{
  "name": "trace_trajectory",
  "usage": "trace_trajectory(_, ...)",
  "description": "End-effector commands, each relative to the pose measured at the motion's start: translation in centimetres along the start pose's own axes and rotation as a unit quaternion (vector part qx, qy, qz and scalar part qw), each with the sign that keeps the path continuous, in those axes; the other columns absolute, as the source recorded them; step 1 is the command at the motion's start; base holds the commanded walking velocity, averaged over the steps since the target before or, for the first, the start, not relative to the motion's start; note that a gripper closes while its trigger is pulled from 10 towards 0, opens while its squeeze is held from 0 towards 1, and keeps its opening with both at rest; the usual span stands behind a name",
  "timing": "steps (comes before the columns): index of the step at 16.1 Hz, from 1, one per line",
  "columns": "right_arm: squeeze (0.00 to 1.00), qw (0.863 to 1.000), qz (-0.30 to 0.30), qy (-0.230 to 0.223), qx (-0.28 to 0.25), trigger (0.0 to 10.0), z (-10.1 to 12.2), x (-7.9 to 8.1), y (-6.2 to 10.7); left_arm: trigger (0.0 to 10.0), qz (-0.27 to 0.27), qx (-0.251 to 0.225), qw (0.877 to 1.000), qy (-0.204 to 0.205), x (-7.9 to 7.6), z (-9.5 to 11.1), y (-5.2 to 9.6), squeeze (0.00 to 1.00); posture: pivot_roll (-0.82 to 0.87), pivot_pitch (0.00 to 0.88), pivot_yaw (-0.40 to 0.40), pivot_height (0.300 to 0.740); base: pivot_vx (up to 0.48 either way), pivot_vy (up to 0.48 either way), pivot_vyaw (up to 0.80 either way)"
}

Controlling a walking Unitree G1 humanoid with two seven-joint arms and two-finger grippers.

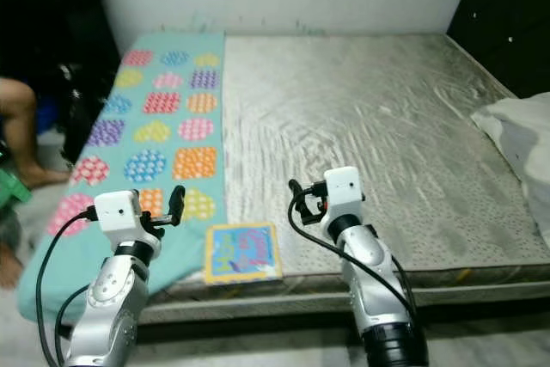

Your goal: Clean up the room

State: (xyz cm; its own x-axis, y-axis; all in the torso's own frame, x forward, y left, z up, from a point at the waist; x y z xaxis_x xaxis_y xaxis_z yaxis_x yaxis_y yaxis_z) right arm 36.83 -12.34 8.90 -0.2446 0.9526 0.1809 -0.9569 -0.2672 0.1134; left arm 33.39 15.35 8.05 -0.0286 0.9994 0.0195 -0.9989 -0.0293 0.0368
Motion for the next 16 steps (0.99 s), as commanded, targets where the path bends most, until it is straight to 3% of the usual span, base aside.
trace_trajectory(1, 0.00, 1.000, 0.013, 0.002, -0.006, 10.0, 0.67, 0.68, -0.40, 10.0, 0.007, -0.002, 1.000, -0.003, 0.34, 0.10, 0.01, 0.00, -0.12, 0.052, -0.038, 0.740, 0.000, 0.000, 0.00)
trace_trajectory(6, 0.00, 1.000, 0.015, 0.001, -0.005, 10.0, 0.63, 0.86, -0.51, 10.0, -0.017, -0.023, 0.999, 0.014, -0.13, 0.86, 0.20, 0.00, -0.12, 0.049, -0.040, 0.740, 0.000, 0.000, 0.00)
trace_trajectory(11, 0.00, 1.000, 0.010, -0.004, -0.003, 10.0, 0.60, 0.59, -0.54, 10.0, -0.025, -0.028, 0.999, 0.018, -0.27, 0.99, 0.21, 0.00, -0.12, 0.049, -0.038, 0.740, 0.325, 0.000, -0.38)
trace_trajectory(16, 0.00, 1.000, 0.010, -0.003, -0.002, 10.0, 0.59, 0.58, -0.55, 10.0, -0.011, -0.020, 1.000, 0.018, -0.06, 0.70, 0.12, 0.00, -0.12, 0.050, -0.039, 0.740, 0.191, 0.000, 0.00)
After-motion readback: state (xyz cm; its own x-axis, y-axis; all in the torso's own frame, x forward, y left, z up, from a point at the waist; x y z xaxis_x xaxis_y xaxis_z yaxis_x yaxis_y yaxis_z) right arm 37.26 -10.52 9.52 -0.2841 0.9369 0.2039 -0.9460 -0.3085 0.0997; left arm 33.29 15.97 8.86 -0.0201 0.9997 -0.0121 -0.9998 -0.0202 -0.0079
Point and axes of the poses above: a point about 5 cm out from each wrist's last joint towards the gripper, its own y axis pointing back from the gripper into the wrist, its own z axis along the axis of the wrist's last joint, x = y × z, the point moved 6 cm from there along -y, pointing out of the wrist towards the gripper, and after that the axes turned 11 degrees about -y, right-handed, at the moved point
